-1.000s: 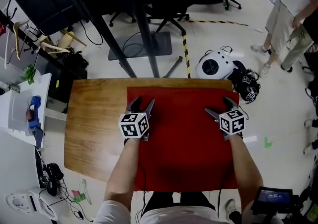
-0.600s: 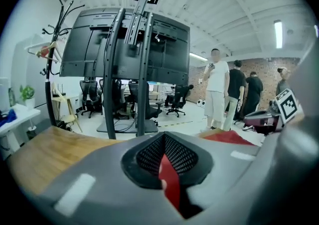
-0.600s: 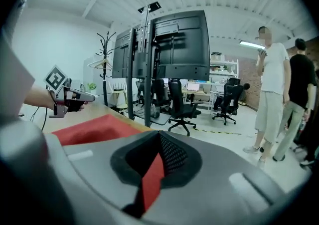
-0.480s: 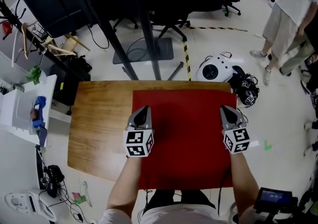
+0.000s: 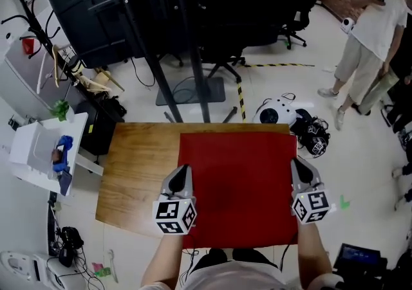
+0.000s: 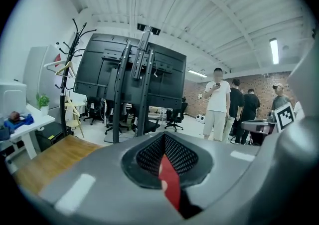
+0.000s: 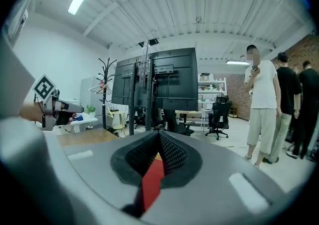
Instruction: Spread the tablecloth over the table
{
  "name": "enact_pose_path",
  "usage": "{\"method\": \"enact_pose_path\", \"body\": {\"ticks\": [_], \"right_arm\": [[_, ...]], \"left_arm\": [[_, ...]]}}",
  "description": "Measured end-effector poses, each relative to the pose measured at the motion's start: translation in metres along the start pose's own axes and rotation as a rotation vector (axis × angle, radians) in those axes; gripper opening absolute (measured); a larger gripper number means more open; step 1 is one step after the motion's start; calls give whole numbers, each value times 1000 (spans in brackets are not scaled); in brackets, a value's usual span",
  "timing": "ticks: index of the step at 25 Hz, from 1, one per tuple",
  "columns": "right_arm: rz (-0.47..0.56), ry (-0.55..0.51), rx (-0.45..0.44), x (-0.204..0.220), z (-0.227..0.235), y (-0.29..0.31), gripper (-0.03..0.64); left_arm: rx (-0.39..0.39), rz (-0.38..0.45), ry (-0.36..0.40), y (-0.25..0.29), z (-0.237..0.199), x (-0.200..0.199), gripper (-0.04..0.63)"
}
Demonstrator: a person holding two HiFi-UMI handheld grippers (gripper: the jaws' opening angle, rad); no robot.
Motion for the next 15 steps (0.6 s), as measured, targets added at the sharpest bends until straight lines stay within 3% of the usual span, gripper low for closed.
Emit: {"method": "enact_pose_path", "body": {"ticks": [6, 15], "right_arm": [[45, -19, -10, -27, -22, -39, 6], [72, -14, -14, -49, -32, -51, 5]], "left_arm": [[2, 67, 42, -42, 13, -27, 8], [-3, 156, 34, -62, 16, -59, 8]]}}
Point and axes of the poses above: the fingertips, and each gripper's own axes: y forward along the fingers, z to its right, x out of its underside, the point moved 4 cm from there along -y, backward along the fingers, and after that the axes turned 6 degrees about y, right-handed, at the moved point
